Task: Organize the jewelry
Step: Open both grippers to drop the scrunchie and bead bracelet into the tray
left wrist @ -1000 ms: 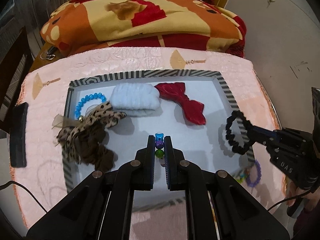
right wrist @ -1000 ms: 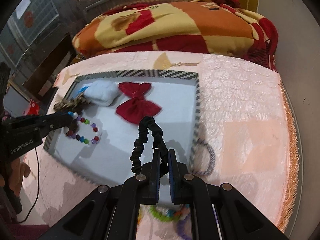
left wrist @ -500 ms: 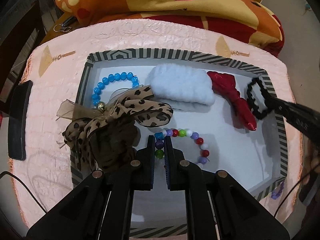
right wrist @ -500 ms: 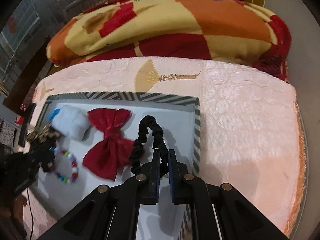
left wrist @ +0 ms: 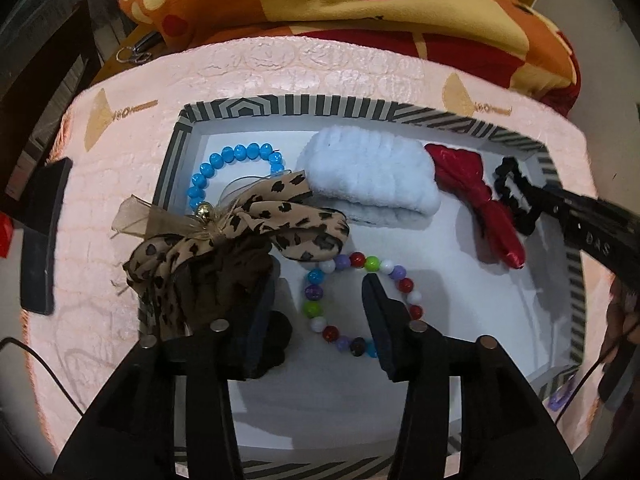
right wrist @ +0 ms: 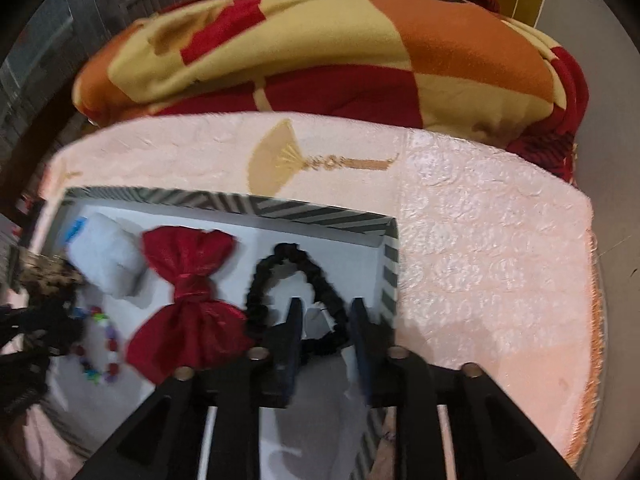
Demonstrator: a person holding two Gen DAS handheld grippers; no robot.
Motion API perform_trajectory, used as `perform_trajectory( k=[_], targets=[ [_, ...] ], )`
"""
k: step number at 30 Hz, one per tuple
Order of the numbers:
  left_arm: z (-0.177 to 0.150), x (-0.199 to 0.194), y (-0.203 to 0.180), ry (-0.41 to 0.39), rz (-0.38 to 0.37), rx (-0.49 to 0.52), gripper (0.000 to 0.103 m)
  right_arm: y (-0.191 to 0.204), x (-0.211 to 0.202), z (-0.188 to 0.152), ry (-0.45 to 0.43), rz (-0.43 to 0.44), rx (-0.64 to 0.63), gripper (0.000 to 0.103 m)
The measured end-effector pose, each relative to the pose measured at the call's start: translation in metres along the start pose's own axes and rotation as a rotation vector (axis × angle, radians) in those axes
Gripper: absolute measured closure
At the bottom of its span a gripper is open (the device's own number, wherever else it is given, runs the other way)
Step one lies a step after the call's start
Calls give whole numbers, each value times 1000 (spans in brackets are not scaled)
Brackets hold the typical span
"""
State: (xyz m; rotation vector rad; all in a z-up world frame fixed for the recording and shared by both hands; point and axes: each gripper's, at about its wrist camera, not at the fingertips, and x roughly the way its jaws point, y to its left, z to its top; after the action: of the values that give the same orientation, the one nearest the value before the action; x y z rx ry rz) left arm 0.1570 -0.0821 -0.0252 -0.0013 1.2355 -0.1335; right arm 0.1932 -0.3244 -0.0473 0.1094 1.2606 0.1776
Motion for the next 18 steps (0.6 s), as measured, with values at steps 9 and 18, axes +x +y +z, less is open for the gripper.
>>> perform_trajectory(
  k=[9, 18],
  targets=[
    [-10, -22, -5, -35, 21, 21, 53, 3, -49, -22, -64, 43, -3, 68],
    [-36, -51, 2, -64, 46, 5, 53, 9, -81, -59, -76, 70, 19, 63]
  ],
)
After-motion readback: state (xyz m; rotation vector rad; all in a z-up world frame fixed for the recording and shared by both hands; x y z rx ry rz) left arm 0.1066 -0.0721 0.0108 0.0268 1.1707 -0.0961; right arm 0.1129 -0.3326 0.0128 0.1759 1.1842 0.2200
